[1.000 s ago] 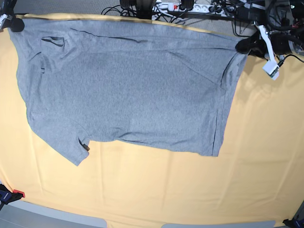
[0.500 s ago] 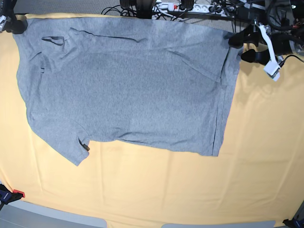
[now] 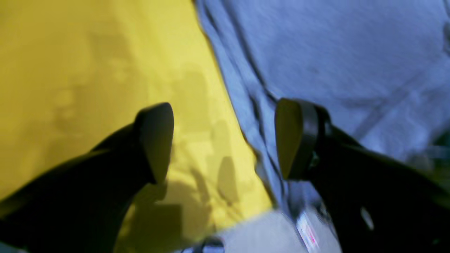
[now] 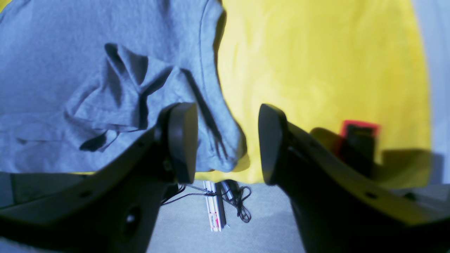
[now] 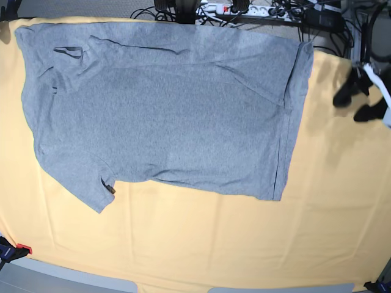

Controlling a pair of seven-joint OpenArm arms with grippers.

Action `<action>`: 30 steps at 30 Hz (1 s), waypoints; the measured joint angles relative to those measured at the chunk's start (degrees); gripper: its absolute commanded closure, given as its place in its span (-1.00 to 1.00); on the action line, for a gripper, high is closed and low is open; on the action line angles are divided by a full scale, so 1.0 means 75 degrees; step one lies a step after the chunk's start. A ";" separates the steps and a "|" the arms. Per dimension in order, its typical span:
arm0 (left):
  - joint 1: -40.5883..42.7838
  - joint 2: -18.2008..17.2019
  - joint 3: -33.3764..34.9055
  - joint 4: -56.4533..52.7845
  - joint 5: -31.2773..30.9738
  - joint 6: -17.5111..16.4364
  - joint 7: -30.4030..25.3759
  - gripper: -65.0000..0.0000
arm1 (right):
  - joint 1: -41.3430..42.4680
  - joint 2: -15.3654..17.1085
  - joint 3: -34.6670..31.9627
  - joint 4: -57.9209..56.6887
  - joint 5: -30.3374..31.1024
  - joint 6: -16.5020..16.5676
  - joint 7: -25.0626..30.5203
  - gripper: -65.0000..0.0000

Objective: Layout the t-shirt on the table in an organized manner, then fold the t-shirt properly
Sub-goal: 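Pull both shoulder corners toward the robot, then release them, then move both grippers to the hem corners and grasp them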

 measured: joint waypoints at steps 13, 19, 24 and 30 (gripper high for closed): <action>-0.3124 0.0501 0.1600 -0.3756 0.1408 0.0580 -0.0915 -0.41 | 0.0015 -0.0015 -0.0006 -0.0003 -0.0003 0.0003 -0.0047 0.07; -0.4721 0.0516 0.2961 -0.6102 0.1247 0.0017 -0.1032 -0.41 | 0.0006 0.0000 -0.0003 -0.0003 -0.0003 0.0000 -0.0032 0.07; -0.6006 0.0734 0.3340 -0.7699 0.1722 0.0000 -0.1451 -0.41 | 0.0009 0.0003 -0.0006 -0.0003 -0.0003 0.0003 -0.0029 0.07; -0.6540 0.1486 0.3343 -0.8909 0.2276 -0.0163 -0.1868 -0.41 | 0.0003 -0.0006 -0.0006 -0.0003 -0.0003 0.0000 -0.0026 0.07</action>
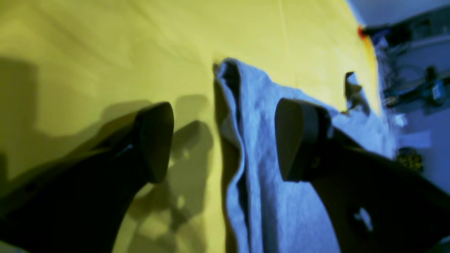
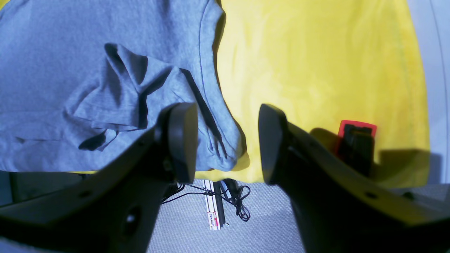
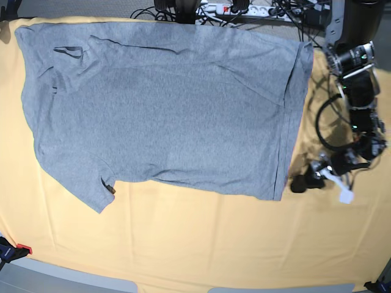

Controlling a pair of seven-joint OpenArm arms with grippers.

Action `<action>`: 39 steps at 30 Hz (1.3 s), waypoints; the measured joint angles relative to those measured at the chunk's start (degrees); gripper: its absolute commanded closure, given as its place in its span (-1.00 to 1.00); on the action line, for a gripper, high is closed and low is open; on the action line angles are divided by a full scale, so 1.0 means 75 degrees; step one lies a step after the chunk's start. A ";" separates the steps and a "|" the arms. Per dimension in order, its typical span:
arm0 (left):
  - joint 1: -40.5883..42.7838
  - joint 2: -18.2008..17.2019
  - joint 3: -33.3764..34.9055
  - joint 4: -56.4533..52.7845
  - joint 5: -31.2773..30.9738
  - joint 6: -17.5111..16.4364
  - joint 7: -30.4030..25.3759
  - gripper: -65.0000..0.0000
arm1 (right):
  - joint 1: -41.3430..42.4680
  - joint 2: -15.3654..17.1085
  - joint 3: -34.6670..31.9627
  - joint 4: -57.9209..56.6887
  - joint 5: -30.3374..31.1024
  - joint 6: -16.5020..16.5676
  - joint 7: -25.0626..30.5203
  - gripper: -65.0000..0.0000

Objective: Layout the t-shirt on the table in an organized manner, then fold the t-shirt properly
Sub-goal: 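Move both grippers to the hem corners and grasp them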

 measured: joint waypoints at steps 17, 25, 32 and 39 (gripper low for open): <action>-0.0189 0.1000 0.1384 -0.0017 0.0845 -0.0125 -0.0927 0.07 | 0.0414 -0.0003 0.0003 0.0000 0.0026 0.0003 -0.0003 0.07; -0.0533 0.1026 0.1498 -0.0096 0.1271 -0.0082 -0.0685 1.00 | 0.1419 -0.0009 -0.0035 0.0000 -0.0003 0.0003 -0.0026 0.07; -0.0659 0.1029 0.1498 -0.0093 0.1311 -0.0070 -0.0688 1.00 | 0.3016 -0.0044 -0.1195 0.0000 -0.0280 0.0003 0.0090 0.07; -0.0656 0.1029 0.1498 -0.0093 0.1489 -0.0067 -0.0685 1.00 | 0.4727 -0.0067 -0.3532 0.0000 -0.3710 0.0000 0.1821 -0.08</action>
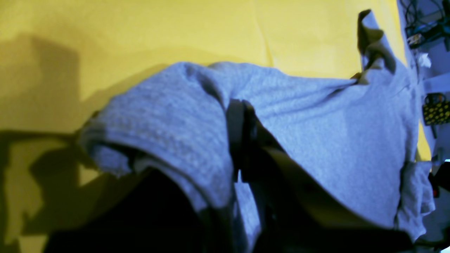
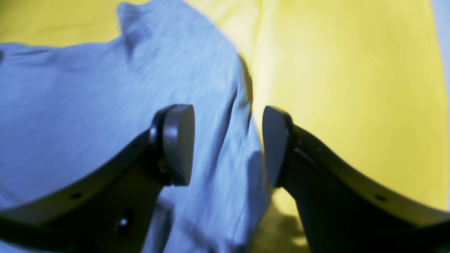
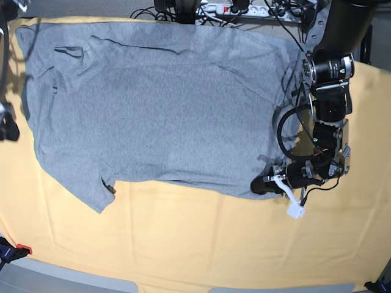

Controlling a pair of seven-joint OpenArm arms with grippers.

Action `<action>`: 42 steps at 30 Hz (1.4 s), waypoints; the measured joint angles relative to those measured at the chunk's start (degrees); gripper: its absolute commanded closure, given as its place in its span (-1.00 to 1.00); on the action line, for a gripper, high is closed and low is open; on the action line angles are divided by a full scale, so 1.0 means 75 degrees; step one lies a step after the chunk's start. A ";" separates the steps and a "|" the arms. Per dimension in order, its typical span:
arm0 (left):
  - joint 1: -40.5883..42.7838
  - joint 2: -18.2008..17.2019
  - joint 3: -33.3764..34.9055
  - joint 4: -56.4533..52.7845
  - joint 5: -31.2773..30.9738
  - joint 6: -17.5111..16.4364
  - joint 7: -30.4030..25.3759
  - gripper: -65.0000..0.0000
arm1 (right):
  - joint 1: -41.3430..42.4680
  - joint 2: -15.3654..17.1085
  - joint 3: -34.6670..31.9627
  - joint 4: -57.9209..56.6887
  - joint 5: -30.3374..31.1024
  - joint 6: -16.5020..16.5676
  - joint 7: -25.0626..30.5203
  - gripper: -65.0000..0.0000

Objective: Layout the t-shirt on the table in an organized manner, then fold the t-shirt properly
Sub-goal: 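Move both grippers to the hem corners and grasp them, then lift the hem with both grippers and fold it over toward the shoulders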

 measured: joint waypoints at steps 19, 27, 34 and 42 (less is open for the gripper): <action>-0.0003 -0.0338 0.0003 -0.0003 -0.0055 0.0259 0.0256 1.00 | 0.2693 0.0015 -0.1757 -0.4826 -0.1489 -0.0029 0.1451 -0.17; -0.0111 -0.0495 0.0003 -0.0003 -0.0047 0.0256 0.0256 1.00 | 0.2722 -0.0017 -0.1757 -0.5021 -0.1311 -0.0029 0.1274 -0.17; -0.0149 -0.0533 0.0003 -0.0003 -0.0050 0.0259 0.0227 1.00 | 0.2713 -0.0350 -0.1757 -0.5018 -0.1037 -0.0029 0.1276 -0.17; -0.0149 -0.0533 0.0003 -0.0003 -0.0140 0.0259 0.0224 1.00 | 0.2713 -0.0583 -0.1763 -0.5018 -0.2232 -0.0003 0.2221 -0.14</action>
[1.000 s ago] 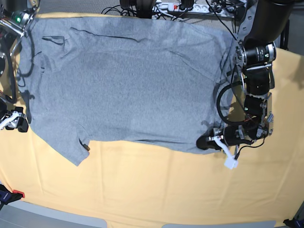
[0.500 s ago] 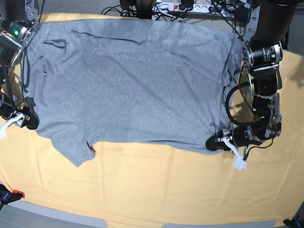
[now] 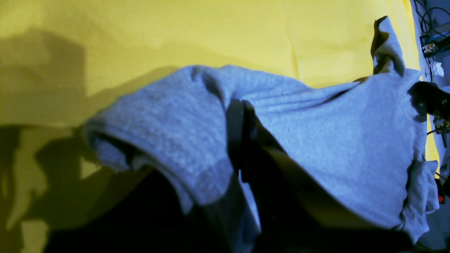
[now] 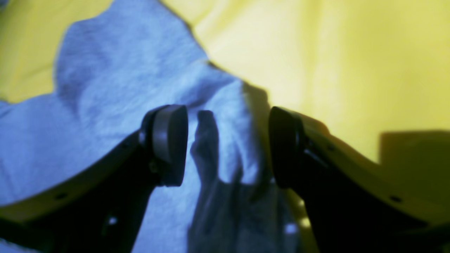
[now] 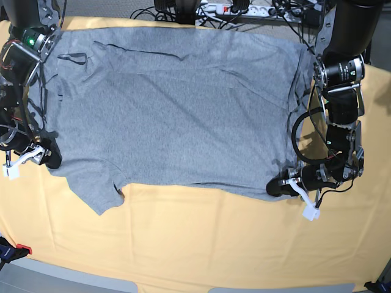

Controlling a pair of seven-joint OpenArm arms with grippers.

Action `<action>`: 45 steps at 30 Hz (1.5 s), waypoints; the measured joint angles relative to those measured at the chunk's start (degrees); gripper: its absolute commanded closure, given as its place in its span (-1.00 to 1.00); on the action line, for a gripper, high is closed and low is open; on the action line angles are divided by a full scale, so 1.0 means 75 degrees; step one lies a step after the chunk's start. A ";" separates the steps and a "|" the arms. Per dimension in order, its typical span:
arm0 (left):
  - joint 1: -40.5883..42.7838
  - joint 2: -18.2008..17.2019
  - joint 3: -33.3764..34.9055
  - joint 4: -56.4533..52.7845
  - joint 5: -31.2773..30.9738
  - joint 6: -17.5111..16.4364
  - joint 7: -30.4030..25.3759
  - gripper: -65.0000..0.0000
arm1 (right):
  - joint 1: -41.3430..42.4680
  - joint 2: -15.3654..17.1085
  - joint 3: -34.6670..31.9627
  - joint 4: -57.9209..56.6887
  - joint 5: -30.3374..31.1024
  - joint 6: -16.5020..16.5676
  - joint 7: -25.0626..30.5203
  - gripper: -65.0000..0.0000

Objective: Layout the t-shirt on the table in an organized manner, then fold the t-shirt properly
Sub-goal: 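Lift the hem with both grippers and fold it over toward the shoulders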

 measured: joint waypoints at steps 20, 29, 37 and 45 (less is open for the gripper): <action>-0.0195 -0.0003 0.0000 0.0000 -0.0294 -0.0256 0.0003 1.00 | 0.0414 -0.0128 0.0000 0.0000 -0.0032 -0.0006 0.0050 1.00; -0.0501 0.0003 0.0000 0.0000 0.0131 -0.0259 -0.0921 1.00 | 0.1139 -0.0090 0.0000 0.0000 -0.0615 0.0000 0.0026 1.00; -0.1017 0.0108 0.0006 -0.0006 0.0597 -0.0262 -0.1119 1.00 | 0.1367 0.0137 0.0000 0.0003 -0.0606 0.0003 -0.0087 1.00; -0.0772 0.0286 0.0006 -0.0003 -0.0968 -0.0262 0.0997 1.00 | 0.0833 0.0137 -0.0772 0.0038 0.0044 0.0000 -0.0699 1.00</action>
